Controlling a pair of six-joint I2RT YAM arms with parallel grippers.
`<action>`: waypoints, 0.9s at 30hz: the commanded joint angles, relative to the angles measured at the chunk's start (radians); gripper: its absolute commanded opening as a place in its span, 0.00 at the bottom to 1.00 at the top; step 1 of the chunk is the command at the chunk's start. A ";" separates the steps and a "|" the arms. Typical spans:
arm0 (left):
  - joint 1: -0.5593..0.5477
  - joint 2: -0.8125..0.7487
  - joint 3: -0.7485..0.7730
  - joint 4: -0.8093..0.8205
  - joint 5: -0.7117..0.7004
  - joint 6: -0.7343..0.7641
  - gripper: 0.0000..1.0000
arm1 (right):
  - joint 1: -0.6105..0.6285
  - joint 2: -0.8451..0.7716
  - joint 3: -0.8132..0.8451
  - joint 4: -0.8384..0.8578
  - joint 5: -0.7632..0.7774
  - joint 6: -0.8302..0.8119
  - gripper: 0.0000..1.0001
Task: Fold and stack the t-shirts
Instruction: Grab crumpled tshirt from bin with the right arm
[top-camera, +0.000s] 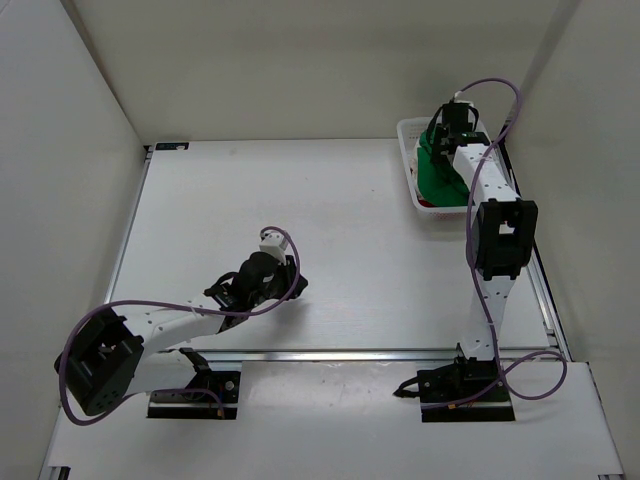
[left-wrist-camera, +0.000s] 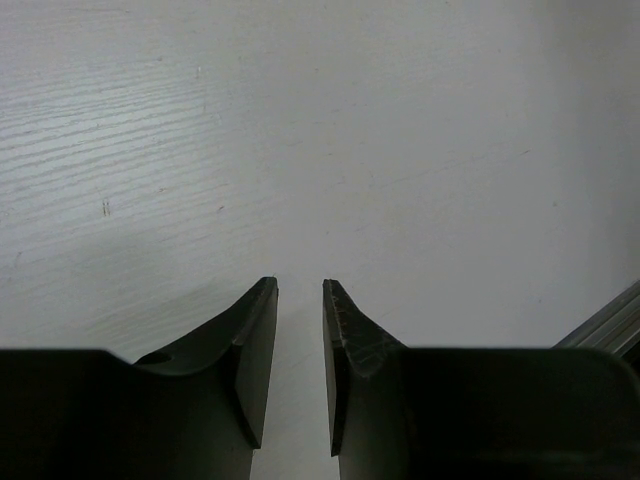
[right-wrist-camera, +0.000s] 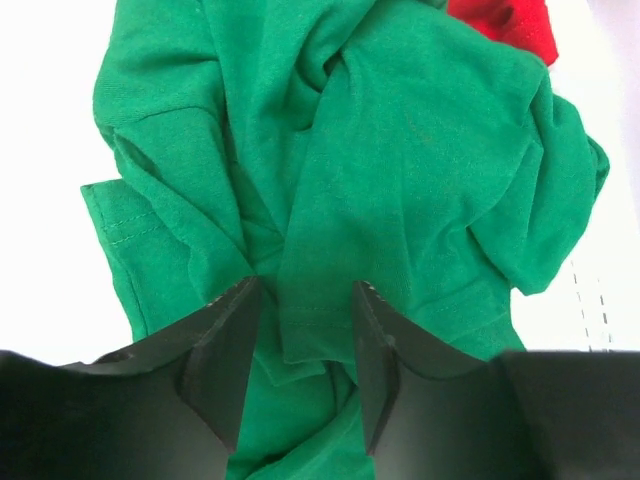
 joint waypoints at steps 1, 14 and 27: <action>-0.002 -0.007 0.000 0.031 0.015 -0.003 0.36 | 0.003 -0.009 0.026 0.002 0.020 -0.003 0.36; 0.001 -0.013 -0.004 0.029 0.018 -0.008 0.36 | -0.026 -0.009 0.023 -0.021 0.047 0.015 0.18; 0.034 -0.055 0.050 -0.018 0.018 -0.024 0.37 | -0.004 -0.349 0.040 -0.004 -0.038 0.093 0.00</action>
